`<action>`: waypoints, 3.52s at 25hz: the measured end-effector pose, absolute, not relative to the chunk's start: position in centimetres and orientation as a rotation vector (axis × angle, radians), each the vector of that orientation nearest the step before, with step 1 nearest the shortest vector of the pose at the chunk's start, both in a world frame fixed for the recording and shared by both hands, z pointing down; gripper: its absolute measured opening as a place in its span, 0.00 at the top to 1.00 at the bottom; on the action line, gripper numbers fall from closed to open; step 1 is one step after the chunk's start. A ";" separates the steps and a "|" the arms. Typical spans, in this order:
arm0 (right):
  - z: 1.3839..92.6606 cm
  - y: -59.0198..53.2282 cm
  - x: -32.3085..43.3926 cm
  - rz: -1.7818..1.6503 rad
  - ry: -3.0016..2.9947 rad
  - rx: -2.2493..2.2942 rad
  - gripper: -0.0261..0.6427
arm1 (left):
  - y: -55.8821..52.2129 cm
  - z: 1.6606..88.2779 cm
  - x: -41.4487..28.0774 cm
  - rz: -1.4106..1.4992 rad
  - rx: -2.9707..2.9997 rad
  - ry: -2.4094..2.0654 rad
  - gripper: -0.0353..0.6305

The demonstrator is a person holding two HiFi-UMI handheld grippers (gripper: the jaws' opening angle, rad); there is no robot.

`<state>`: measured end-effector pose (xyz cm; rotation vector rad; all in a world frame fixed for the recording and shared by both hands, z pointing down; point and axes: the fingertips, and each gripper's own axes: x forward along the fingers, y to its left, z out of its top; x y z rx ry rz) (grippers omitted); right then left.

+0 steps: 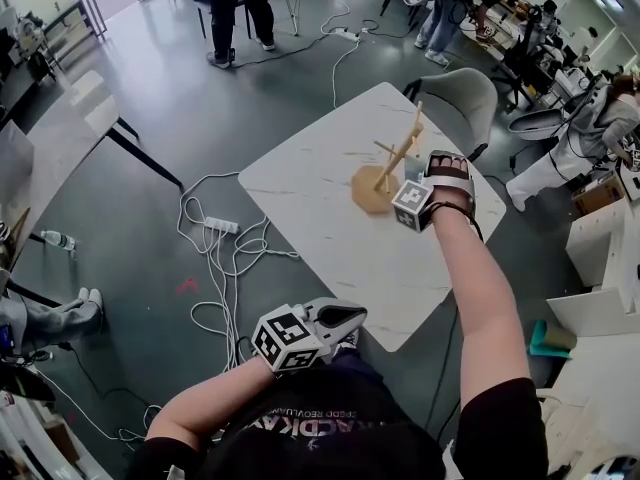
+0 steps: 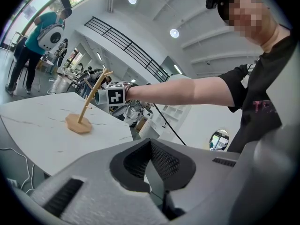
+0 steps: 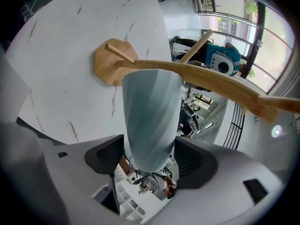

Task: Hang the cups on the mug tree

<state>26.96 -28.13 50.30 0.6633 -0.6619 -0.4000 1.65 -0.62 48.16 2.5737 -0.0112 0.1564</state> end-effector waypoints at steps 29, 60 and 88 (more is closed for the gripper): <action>47.1 -19.9 20.9 -0.516 -1.175 0.976 0.94 | 2.6 47.8 3.3 0.217 2.604 0.122 0.95; 49.1 -1.1 2.7 1.006 -2.493 1.549 0.94 | 2.8 50.7 -1.3 0.298 2.562 0.050 0.95; 51.0 5.4 -2.2 1.129 -2.509 1.585 0.94 | 4.9 50.6 -3.7 0.288 2.565 0.059 0.95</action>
